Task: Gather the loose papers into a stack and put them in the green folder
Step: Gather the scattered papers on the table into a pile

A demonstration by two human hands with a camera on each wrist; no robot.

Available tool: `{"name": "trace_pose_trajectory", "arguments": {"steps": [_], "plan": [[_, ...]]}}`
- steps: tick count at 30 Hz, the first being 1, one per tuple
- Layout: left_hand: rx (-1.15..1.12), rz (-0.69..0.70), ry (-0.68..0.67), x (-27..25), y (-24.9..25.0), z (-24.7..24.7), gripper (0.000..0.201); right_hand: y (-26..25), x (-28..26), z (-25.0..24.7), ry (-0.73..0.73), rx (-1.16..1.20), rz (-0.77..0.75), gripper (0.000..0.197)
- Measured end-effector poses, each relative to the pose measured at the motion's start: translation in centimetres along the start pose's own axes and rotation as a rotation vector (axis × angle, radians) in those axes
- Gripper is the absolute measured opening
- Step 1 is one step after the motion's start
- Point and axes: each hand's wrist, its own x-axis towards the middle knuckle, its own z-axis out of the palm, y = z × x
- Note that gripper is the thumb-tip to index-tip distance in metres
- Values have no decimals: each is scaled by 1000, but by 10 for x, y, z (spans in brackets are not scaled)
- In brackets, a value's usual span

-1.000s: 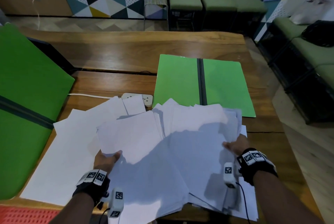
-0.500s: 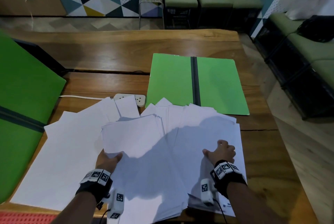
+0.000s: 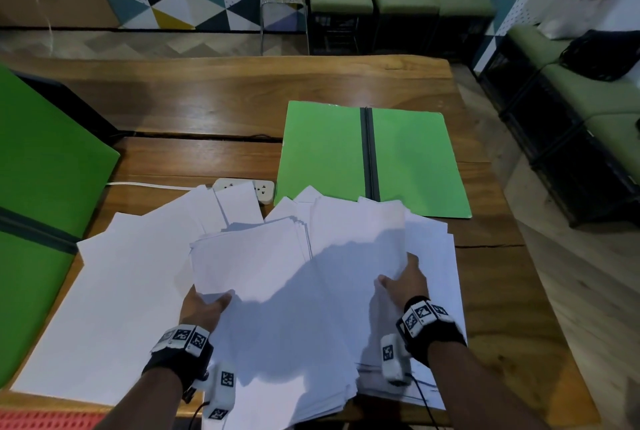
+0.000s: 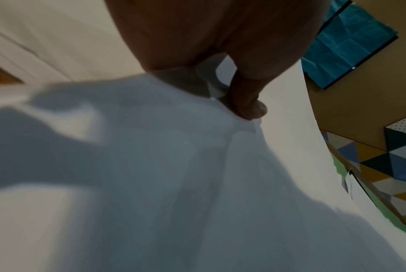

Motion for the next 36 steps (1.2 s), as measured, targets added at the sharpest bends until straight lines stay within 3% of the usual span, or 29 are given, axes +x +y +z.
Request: {"name": "trace_pose_trajectory", "arguments": {"steps": [3,5,10,13,17,22,26,31,36], "plan": [[2,4,3,-1,0,0,47,-3,-8,0,32,-210,46,82],[4,7,2,1,0,-1,49,-4,-10,2,8,-187,89,86],[15,15,-1,3,-1,0,48,-8,-10,17,-72,-147,-2,86],[-3,39,-3,2,-1,0,48,-8,-11,15,-92,-110,19,81],[-1,53,0,1,-1,0,47,-1,-8,9,23,-155,64,57],[-11,45,-9,1,-1,0,45,10,0,5,143,22,262,2],[3,38,-4,3,-4,0,45,11,6,0,201,117,286,7],[-7,40,-15,-1,-1,-1,43,12,19,-13,182,12,217,7],[-4,45,-14,0,-1,-2,45,21,36,-26,171,23,195,34]]}}
